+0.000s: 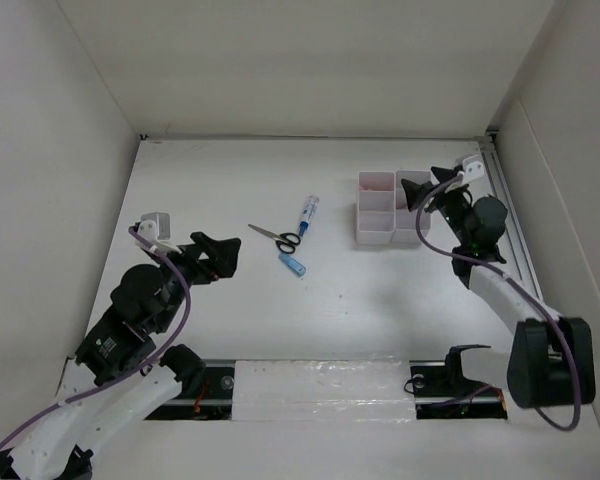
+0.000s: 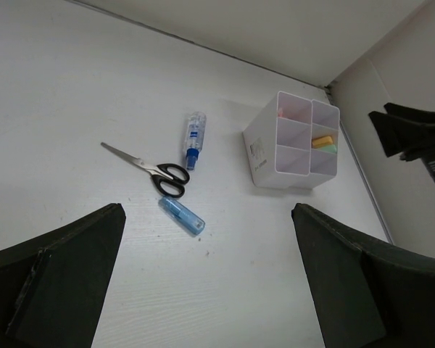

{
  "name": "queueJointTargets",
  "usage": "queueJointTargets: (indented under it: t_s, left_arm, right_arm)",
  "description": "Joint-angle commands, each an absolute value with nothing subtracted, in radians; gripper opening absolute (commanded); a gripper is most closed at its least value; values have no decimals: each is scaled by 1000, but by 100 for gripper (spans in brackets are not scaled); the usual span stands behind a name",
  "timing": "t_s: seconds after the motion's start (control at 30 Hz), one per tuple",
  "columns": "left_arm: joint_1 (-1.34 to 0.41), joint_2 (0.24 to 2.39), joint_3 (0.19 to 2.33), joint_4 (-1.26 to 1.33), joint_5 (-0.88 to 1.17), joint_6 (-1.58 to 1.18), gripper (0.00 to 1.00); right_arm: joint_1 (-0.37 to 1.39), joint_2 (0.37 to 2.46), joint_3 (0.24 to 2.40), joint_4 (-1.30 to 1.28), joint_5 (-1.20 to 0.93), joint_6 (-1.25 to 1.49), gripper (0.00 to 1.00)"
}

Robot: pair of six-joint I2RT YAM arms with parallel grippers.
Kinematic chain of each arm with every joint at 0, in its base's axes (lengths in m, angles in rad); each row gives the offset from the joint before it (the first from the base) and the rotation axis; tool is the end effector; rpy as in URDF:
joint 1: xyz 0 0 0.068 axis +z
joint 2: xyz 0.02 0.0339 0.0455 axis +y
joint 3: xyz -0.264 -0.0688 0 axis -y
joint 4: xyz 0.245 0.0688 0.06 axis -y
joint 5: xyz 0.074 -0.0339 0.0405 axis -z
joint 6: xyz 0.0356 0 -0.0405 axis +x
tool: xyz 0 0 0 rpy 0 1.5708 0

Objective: Sort the stationery into containers
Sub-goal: Place the stationery in the storage box, then pick up the stationery from the center of the board.

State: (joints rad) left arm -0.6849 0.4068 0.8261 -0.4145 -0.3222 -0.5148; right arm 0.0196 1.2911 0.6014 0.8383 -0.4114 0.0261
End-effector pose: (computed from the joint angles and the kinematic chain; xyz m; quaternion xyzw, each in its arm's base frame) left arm 0.0727 -0.0448 0.3730 -0.0541 0.7034 -0.3016 0.6414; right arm 0.2794 0.0197 0.2734 -0.1527 0.6394 0.1502 0.7384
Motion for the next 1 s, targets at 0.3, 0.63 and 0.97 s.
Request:
queueJointTargets:
  t_s: [0.3,0.63,0.97]
  left_arm:
    - [-681,773,919,-256,-365,-637,100]
    - [-681,1290,1170,-135,-359,-545,100]
    - [-681,1511,1255,-98,-295,-474,100]
  right_arm:
    - [216,749,736,11,6,164,100]
    - [285,650,810,-175,-74,146,100]
    - [295,640,810,-213,-87,97,98]
